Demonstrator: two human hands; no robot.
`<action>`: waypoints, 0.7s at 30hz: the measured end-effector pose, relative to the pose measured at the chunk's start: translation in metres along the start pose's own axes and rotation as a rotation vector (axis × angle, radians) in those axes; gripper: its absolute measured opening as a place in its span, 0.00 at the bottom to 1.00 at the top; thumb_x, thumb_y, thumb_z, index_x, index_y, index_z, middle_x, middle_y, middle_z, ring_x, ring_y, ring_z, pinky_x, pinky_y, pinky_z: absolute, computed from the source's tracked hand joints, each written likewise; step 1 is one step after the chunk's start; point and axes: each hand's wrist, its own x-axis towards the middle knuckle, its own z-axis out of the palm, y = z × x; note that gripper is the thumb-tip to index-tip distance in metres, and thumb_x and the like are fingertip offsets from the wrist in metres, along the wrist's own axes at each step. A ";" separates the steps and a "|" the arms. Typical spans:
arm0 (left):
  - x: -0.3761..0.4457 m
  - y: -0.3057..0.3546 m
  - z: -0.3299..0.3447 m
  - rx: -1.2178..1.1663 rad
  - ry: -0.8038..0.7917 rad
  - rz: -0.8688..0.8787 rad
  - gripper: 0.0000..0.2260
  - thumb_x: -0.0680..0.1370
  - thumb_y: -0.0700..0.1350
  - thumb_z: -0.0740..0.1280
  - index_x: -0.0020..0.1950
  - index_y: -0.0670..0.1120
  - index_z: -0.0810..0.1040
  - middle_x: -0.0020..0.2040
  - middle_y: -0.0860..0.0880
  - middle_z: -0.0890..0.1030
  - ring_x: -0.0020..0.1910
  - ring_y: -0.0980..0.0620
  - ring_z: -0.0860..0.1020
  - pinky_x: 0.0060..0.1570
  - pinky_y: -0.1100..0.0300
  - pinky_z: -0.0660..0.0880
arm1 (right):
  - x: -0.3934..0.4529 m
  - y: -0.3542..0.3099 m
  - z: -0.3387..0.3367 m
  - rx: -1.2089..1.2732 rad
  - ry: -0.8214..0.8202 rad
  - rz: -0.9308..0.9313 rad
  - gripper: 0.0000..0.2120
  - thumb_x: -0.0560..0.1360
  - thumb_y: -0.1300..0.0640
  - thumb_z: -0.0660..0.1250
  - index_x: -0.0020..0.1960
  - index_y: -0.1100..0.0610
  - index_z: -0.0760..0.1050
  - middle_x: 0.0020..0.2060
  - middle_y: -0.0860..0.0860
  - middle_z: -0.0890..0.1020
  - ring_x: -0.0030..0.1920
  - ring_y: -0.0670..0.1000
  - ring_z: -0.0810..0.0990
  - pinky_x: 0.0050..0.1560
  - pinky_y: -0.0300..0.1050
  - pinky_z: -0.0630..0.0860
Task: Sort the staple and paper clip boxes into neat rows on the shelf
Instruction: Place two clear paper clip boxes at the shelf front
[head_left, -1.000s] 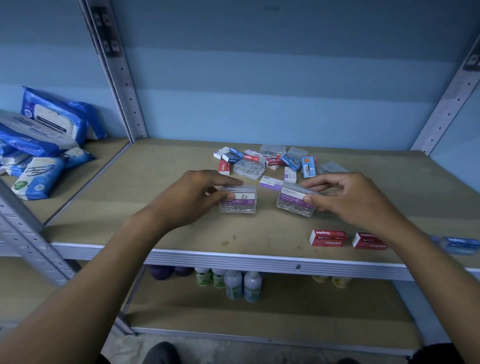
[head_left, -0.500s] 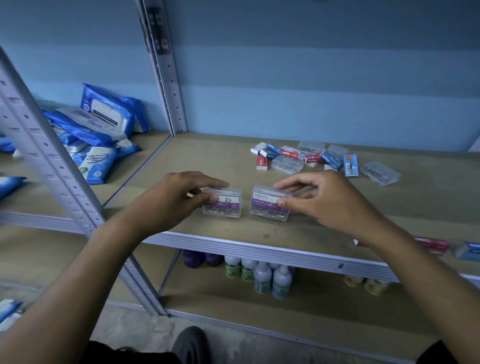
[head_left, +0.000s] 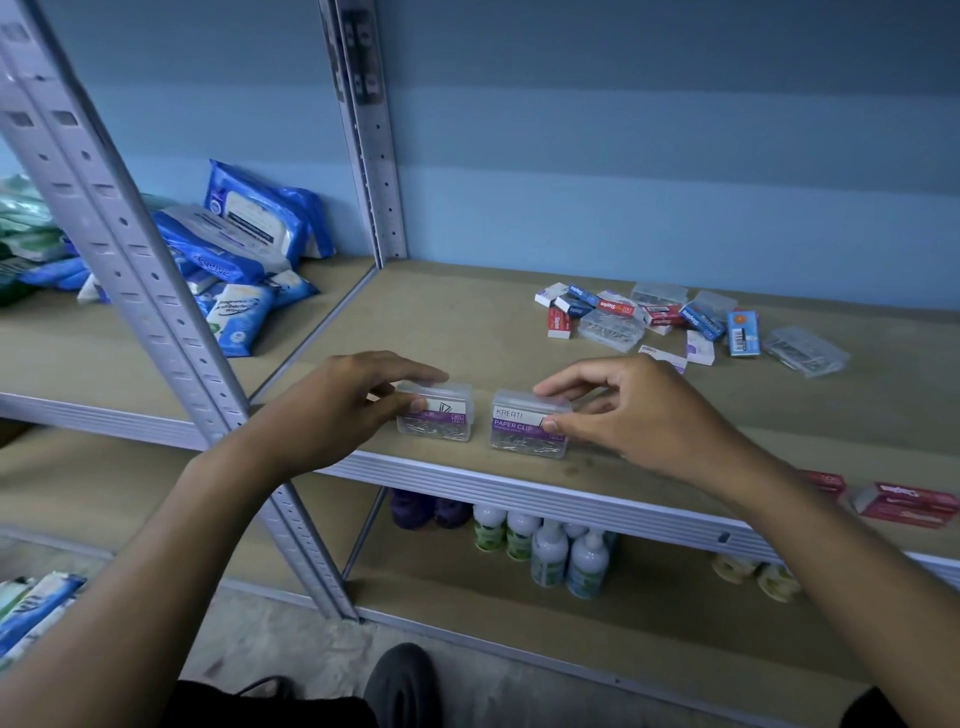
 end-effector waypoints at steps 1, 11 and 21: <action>0.000 0.000 0.000 0.000 0.001 -0.005 0.14 0.79 0.49 0.66 0.65 0.59 0.77 0.58 0.60 0.80 0.51 0.58 0.79 0.55 0.56 0.76 | 0.000 0.000 0.001 0.004 -0.003 0.000 0.13 0.69 0.51 0.80 0.53 0.44 0.85 0.44 0.41 0.86 0.39 0.39 0.84 0.38 0.27 0.71; 0.003 0.010 -0.003 0.000 0.053 0.019 0.18 0.78 0.56 0.62 0.68 0.60 0.74 0.63 0.60 0.78 0.61 0.58 0.76 0.59 0.58 0.77 | -0.005 -0.002 -0.007 0.051 0.014 -0.006 0.18 0.70 0.49 0.79 0.59 0.43 0.81 0.48 0.41 0.85 0.45 0.43 0.85 0.53 0.42 0.82; 0.044 0.060 0.019 0.039 0.131 0.115 0.16 0.78 0.57 0.64 0.66 0.59 0.76 0.59 0.60 0.79 0.57 0.59 0.77 0.55 0.57 0.77 | -0.018 0.020 -0.047 -0.018 0.190 0.063 0.10 0.77 0.54 0.71 0.56 0.42 0.82 0.46 0.40 0.85 0.42 0.43 0.85 0.50 0.44 0.81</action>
